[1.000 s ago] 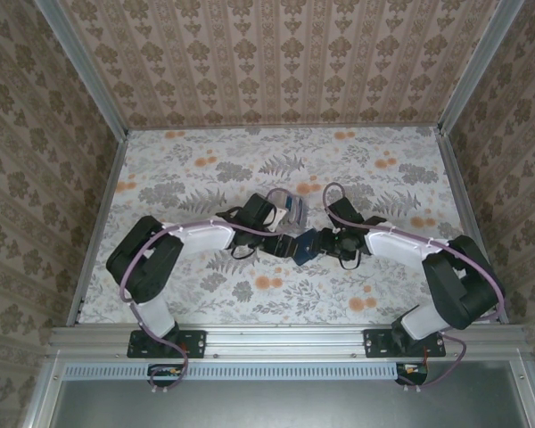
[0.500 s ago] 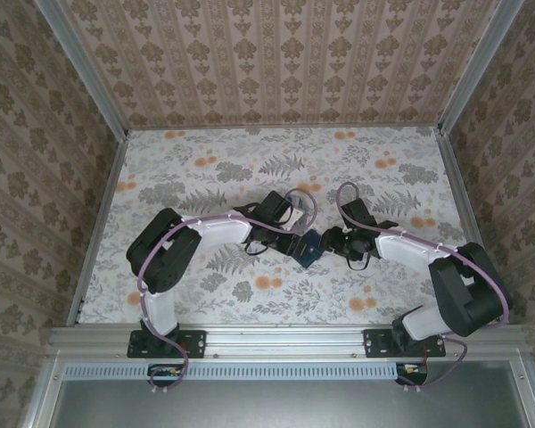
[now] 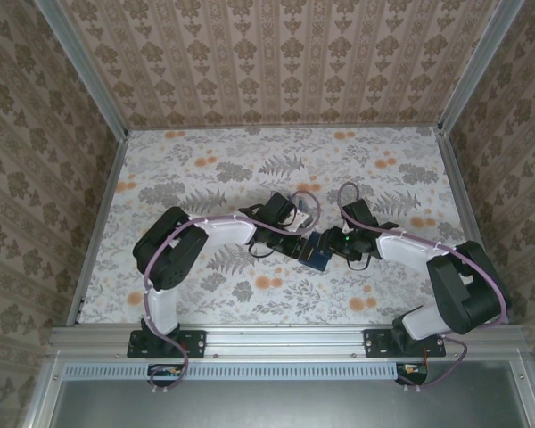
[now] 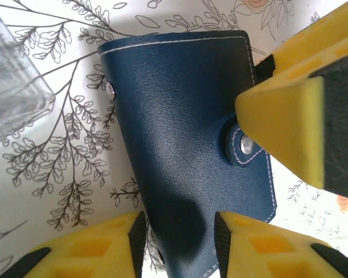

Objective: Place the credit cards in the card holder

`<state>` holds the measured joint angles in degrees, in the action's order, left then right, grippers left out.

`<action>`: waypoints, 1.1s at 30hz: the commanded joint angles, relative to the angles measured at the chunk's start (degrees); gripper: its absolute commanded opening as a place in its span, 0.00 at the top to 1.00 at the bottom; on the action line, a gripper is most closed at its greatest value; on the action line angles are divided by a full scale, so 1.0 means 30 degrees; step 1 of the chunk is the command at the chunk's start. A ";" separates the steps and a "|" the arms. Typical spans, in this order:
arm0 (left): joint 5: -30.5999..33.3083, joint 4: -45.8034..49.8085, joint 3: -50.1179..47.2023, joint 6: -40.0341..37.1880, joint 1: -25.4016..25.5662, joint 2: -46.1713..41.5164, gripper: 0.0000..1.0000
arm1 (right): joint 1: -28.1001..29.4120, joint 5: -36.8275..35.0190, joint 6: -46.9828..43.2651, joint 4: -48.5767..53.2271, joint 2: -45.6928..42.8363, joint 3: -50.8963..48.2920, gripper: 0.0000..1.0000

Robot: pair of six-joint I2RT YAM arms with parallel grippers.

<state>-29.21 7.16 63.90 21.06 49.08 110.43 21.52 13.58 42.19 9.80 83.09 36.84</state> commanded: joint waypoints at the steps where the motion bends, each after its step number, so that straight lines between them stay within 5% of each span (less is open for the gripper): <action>1: -0.0549 0.0309 0.0650 0.0850 -0.0324 0.0768 0.56 | -0.0079 0.0685 -0.0120 -0.0789 0.0186 -0.0405 0.52; 6: -0.0882 0.0388 0.1309 0.1385 -0.0346 0.1484 0.59 | -0.0057 0.1224 -0.0047 -0.1719 0.0534 -0.0520 0.60; 15: -0.0944 0.0402 0.1493 0.1850 -0.0350 0.1049 0.88 | 0.0247 0.0873 -0.0020 -0.1511 0.0565 -0.0501 0.61; 19: -0.0774 -0.0182 0.0575 0.3788 -0.0568 -0.0037 0.99 | 0.0899 -0.1130 -0.0497 -0.0231 -0.0997 -0.0463 0.62; 27: -0.0913 -0.2017 -0.1305 0.6684 -0.0577 -0.1866 1.00 | 0.2331 -0.3743 -0.1240 0.2701 -0.4259 0.0146 0.52; 33: -0.1135 -0.3363 -0.2059 0.8645 -0.0660 -0.2647 1.00 | 0.3366 -0.3283 -0.0511 0.2239 -0.3967 0.0084 0.52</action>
<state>-31.62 0.10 58.61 42.46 47.20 104.95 30.26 4.82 39.55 14.85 70.65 36.32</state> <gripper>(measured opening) 0.048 0.480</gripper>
